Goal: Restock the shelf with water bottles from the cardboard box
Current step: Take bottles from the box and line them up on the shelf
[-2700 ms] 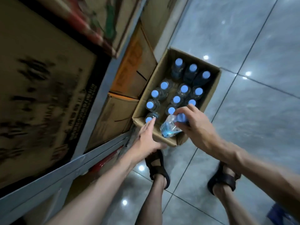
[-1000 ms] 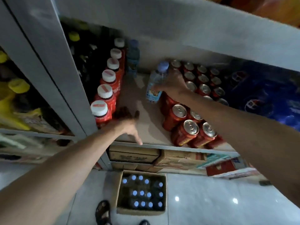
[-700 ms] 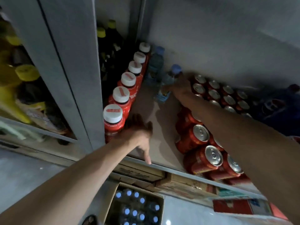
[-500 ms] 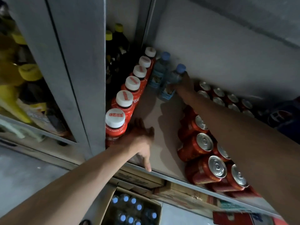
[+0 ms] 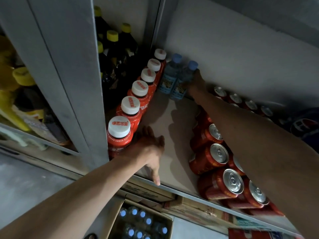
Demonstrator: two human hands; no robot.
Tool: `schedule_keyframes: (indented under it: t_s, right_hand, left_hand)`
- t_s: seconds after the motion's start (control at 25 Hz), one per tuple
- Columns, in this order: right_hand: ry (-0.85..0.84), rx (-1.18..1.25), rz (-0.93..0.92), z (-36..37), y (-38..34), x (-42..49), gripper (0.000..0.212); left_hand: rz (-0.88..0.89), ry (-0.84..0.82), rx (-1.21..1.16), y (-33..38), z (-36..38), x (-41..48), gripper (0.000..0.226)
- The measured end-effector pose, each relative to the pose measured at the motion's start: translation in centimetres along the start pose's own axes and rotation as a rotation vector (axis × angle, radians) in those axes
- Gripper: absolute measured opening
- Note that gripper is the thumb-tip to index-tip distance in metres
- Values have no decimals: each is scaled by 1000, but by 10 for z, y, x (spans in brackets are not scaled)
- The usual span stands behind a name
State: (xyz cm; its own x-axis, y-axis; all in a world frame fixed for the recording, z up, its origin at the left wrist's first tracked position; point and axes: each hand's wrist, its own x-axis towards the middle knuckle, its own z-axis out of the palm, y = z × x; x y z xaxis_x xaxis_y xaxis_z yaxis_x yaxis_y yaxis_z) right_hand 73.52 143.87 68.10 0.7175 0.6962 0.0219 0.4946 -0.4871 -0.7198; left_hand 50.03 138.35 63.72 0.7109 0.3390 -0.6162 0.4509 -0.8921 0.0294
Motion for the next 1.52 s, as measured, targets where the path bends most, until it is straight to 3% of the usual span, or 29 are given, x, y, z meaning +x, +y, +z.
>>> schedule_keyframes:
  t_s: [0.4, 0.56, 0.64, 0.76, 0.84, 0.96, 1.04, 1.12, 1.24, 1.32, 1.52]
  right_hand:
    - [19, -33, -17, 4, 5, 2, 60]
    - [-45, 10, 133, -5, -7, -18, 87]
    - [-28, -35, 95, -21, -15, -48, 71]
    - [-7, -26, -133, -57, -26, -145, 37]
    - [-59, 19, -224, -80, -23, -230, 25]
    - [-230, 134, -106, -103, 12, -344, 19]
    - [-316, 120, 55, -95, 57, -396, 17]
    - [-383, 61, 244, -76, 109, -434, 14]
    - [-454, 12, 521, -27, 194, -477, 6]
    - [-401, 56, 694, 19, 245, -503, 14]
    - [-328, 132, 943, 153, 335, -549, 24]
  left_hand:
    - [-11, 8, 38, 1, 3, 6, 149]
    - [-39, -15, 61, -3, 3, 12, 153]
    - [-46, -66, -11, -5, -2, 6, 151]
    - [-5, -37, -184, 1, -8, -24, 122]
    - [39, 95, -212, 13, 2, -41, 93]
    - [174, 441, -131, 49, 29, -78, 56]
    - [261, 540, -172, 73, 55, -102, 38]
    - [325, 433, -210, 88, 90, -110, 28]
    - [262, -52, -251, 101, 156, -75, 31]
    - [154, -285, -311, 107, 208, -43, 36]
    - [-26, -468, -378, 109, 331, 42, 54]
